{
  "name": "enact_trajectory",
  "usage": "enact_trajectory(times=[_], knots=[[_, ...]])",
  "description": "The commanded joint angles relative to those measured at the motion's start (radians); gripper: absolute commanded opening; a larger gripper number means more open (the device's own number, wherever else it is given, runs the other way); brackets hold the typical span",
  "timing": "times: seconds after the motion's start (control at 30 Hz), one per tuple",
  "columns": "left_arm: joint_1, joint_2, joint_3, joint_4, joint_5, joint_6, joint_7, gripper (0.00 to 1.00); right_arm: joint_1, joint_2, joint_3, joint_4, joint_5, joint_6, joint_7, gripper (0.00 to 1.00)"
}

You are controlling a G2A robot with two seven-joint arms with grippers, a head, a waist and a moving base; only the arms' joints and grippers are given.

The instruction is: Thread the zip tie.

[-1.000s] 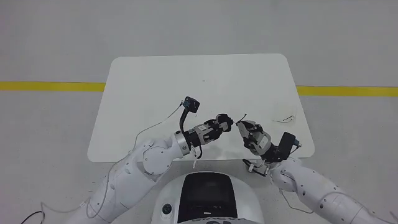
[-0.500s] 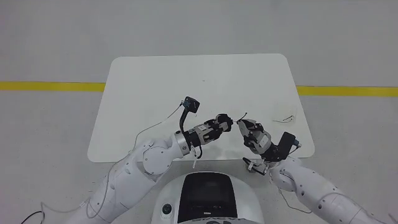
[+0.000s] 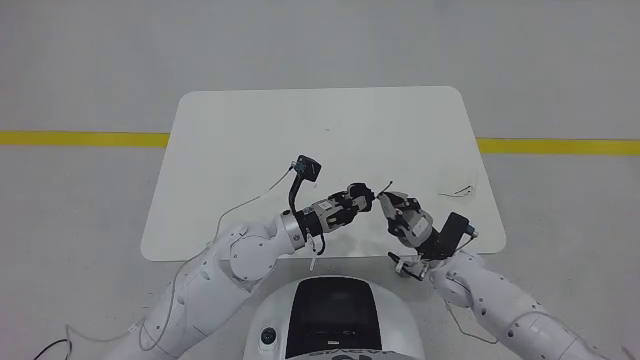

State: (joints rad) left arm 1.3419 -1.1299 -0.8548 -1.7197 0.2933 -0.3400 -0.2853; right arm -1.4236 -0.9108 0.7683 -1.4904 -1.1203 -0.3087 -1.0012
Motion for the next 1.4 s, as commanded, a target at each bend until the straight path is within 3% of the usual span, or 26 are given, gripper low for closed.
enact_trajectory(times=[0.0, 0.83, 1.23, 1.3, 1.33, 1.37], knots=[[0.0, 0.0, 0.0, 0.0, 0.0, 0.0, 0.0, 0.0, 0.0, -0.004, 0.004, 0.003, -0.004, 0.001, 0.006, 0.0], [0.0, 0.0, 0.0, 0.0, 0.0, 0.0, 0.0, 0.0, -0.055, -0.041, 0.092, -0.008, -0.062, 0.045, 0.011, 0.0], [0.0, 0.0, 0.0, 0.0, 0.0, 0.0, 0.0, 0.0, -0.067, -0.06, 0.115, 0.001, -0.07, 0.024, 0.019, 0.0], [0.0, 0.0, 0.0, 0.0, 0.0, 0.0, 0.0, 0.0, -0.071, -0.062, 0.122, 0.002, -0.066, 0.014, 0.017, 0.36], [0.0, 0.0, 0.0, 0.0, 0.0, 0.0, 0.0, 0.0, -0.073, -0.063, 0.126, 0.003, -0.065, 0.01, 0.016, 0.46], [0.0, 0.0, 0.0, 0.0, 0.0, 0.0, 0.0, 0.0, -0.076, -0.064, 0.13, 0.003, -0.065, 0.006, 0.015, 0.71]])
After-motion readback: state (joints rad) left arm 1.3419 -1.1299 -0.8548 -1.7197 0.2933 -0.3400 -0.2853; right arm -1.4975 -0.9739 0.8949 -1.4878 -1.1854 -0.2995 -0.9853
